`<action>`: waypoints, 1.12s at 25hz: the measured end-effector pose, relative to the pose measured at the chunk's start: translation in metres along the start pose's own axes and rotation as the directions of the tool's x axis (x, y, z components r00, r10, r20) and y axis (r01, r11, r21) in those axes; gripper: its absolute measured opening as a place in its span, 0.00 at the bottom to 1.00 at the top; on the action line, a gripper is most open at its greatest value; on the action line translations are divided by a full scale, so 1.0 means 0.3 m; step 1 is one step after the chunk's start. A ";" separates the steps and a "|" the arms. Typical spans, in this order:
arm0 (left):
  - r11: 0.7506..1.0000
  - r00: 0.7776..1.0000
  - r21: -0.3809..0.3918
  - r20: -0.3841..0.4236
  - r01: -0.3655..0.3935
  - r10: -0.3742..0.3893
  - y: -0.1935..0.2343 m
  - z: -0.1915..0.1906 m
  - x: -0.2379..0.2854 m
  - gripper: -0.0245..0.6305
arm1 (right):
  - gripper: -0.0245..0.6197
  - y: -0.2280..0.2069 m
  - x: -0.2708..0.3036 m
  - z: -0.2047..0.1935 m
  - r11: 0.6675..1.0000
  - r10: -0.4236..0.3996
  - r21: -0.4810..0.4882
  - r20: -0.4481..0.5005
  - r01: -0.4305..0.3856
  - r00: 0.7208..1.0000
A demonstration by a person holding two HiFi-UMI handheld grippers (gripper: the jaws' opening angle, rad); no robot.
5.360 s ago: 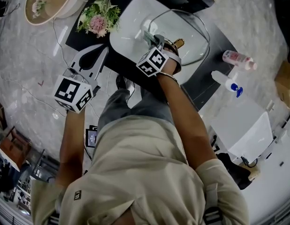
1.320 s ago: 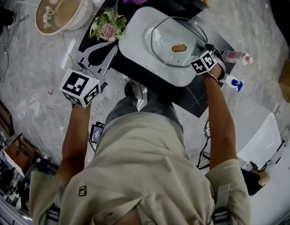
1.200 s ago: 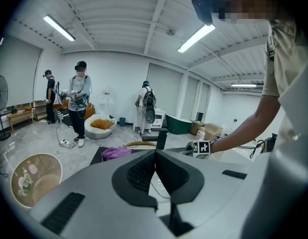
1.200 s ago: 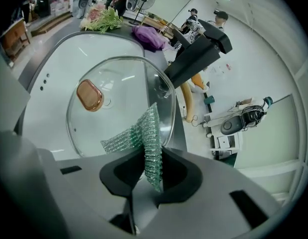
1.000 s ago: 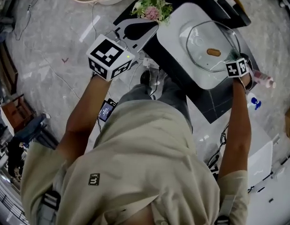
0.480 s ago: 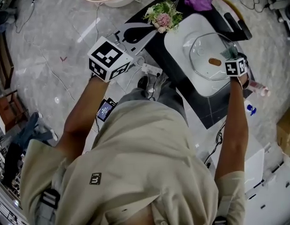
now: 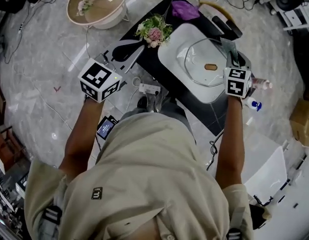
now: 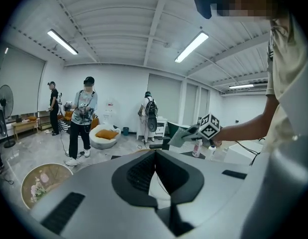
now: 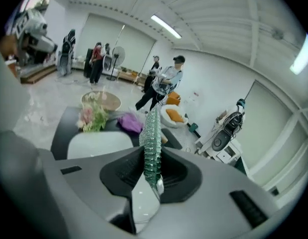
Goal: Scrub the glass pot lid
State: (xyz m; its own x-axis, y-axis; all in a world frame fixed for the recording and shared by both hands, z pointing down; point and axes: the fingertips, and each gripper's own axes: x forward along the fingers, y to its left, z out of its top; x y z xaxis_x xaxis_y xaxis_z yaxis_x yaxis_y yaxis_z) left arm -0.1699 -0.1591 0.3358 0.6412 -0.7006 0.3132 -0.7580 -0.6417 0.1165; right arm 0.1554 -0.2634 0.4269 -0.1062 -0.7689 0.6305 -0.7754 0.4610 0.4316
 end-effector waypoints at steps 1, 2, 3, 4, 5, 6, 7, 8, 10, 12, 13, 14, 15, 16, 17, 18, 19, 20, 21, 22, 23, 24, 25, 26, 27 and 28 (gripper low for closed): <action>1.000 1.000 0.005 0.004 0.007 -0.007 -0.007 0.005 -0.003 0.06 | 0.18 -0.004 -0.058 0.042 0.999 0.001 0.040 0.055 -0.003 0.998; 1.000 1.000 0.009 0.009 0.014 -0.014 -0.015 0.012 -0.005 0.06 | 0.18 -0.008 -0.116 0.080 0.996 0.003 0.084 0.114 -0.013 0.994; 1.000 1.000 0.015 0.014 0.020 -0.020 -0.022 0.019 -0.008 0.06 | 0.18 -0.011 -0.175 0.116 0.990 0.009 0.137 0.171 -0.033 0.985; 0.999 0.999 0.020 0.019 0.025 -0.026 -0.029 0.027 -0.011 0.06 | 0.17 -0.012 -0.235 0.147 0.978 0.016 0.198 0.226 -0.062 0.974; 0.999 0.999 0.025 0.023 0.031 -0.031 -0.036 0.034 -0.015 0.06 | 0.17 -0.010 -0.295 0.174 0.962 0.021 0.258 0.277 -0.095 0.961; 0.999 0.999 0.031 0.028 0.036 -0.036 -0.042 0.041 -0.020 0.06 | 0.17 -0.007 -0.354 0.199 0.944 0.021 0.306 0.323 -0.125 0.946; 0.999 0.999 0.036 0.033 0.040 -0.041 -0.046 0.049 -0.025 0.06 | 0.17 -0.002 -0.412 0.220 0.930 0.018 0.336 0.362 -0.148 0.932; 0.998 0.998 0.041 0.039 0.043 -0.045 -0.046 0.057 -0.030 0.06 | 0.17 0.005 -0.466 0.240 0.921 0.014 0.353 0.394 -0.165 0.919; 0.998 0.997 0.051 0.054 0.047 -0.049 -0.044 0.077 -0.044 0.06 | 0.17 0.021 -0.561 0.272 0.909 0.009 0.370 0.443 -0.192 0.897; 0.997 0.997 0.057 0.066 0.046 -0.049 -0.040 0.094 -0.060 0.06 | 0.16 0.029 -0.636 0.292 0.899 0.001 0.386 0.473 -0.208 0.881; 0.997 0.996 0.060 0.069 0.044 -0.048 -0.039 0.099 -0.068 0.06 | 0.16 0.030 -0.666 0.298 0.896 -0.003 0.391 0.482 -0.212 0.876; 0.997 0.996 0.062 0.071 0.041 -0.045 -0.037 0.102 -0.075 0.06 | 0.16 0.029 -0.691 0.303 0.895 -0.008 0.393 0.489 -0.213 0.872; 0.997 0.997 0.063 0.071 0.039 -0.043 -0.035 0.104 -0.081 0.06 | 0.16 0.028 -0.712 0.308 0.895 -0.012 0.392 0.495 -0.211 0.869; 0.997 0.997 0.064 0.072 0.037 -0.042 -0.035 0.105 -0.085 0.06 | 0.16 0.026 -0.729 0.312 0.897 -0.016 0.390 0.498 -0.208 0.867; 0.997 0.997 0.065 0.072 0.038 -0.042 -0.035 0.105 -0.088 0.06 | 0.16 0.023 -0.744 0.314 0.899 -0.022 0.389 0.501 -0.202 0.865; 0.997 0.996 0.067 0.072 0.040 -0.045 -0.038 0.107 -0.089 0.06 | 0.16 0.020 -0.757 0.314 0.900 -0.029 0.390 0.502 -0.196 0.864; 0.997 0.996 0.070 0.073 0.043 -0.049 -0.042 0.109 -0.089 0.06 | 0.16 0.016 -0.768 0.314 0.900 -0.038 0.392 0.503 -0.189 0.863; 0.996 0.996 0.073 0.074 0.047 -0.053 -0.046 0.112 -0.089 0.06 | 0.16 0.013 -0.776 0.314 0.900 -0.045 0.395 0.504 -0.184 0.863; 0.996 0.996 0.074 0.075 0.050 -0.055 -0.049 0.113 -0.090 0.06 | 0.16 0.011 -0.781 0.316 0.900 -0.049 0.397 0.504 -0.181 0.862; 0.996 0.995 0.073 0.076 0.051 -0.057 -0.051 0.114 -0.092 0.06 | 0.16 0.011 -0.784 0.319 0.900 -0.050 0.398 0.504 -0.180 0.863; 0.996 0.995 0.070 0.076 0.052 -0.057 -0.050 0.114 -0.096 0.06 | 0.16 0.014 -0.786 0.325 0.900 -0.048 0.397 0.503 -0.181 0.863; 0.996 0.995 0.066 0.075 0.052 -0.057 -0.048 0.114 -0.102 0.06 | 0.16 0.017 -0.787 0.332 0.900 -0.046 0.397 0.502 -0.182 0.864; 0.997 0.996 0.063 0.075 0.053 -0.058 -0.045 0.115 -0.107 0.06 | 0.16 0.020 -0.790 0.339 0.900 -0.045 0.396 0.500 -0.182 0.865; 0.997 0.996 0.060 0.074 0.054 -0.058 -0.041 0.115 -0.111 0.06 | 0.16 0.022 -0.791 0.345 0.900 -0.046 0.397 0.498 -0.181 0.866; 0.997 0.996 0.058 0.073 0.054 -0.058 -0.037 0.112 -0.111 0.06 | 0.16 0.023 -0.789 0.348 0.900 -0.047 0.397 0.497 -0.179 0.867; 0.997 0.996 0.056 0.072 0.054 -0.058 -0.032 0.107 -0.106 0.06 | 0.16 0.023 -0.782 0.347 0.900 -0.048 0.398 0.495 -0.178 0.868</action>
State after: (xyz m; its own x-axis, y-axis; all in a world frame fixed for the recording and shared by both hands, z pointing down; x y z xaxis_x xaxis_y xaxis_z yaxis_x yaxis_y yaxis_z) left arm -0.1792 -0.1406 0.2946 0.6911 -0.6827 0.2373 -0.7143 -0.6953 0.0800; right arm 0.1102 -0.1259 0.2147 -0.3633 -0.9083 0.2074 -0.9267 0.3752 0.0198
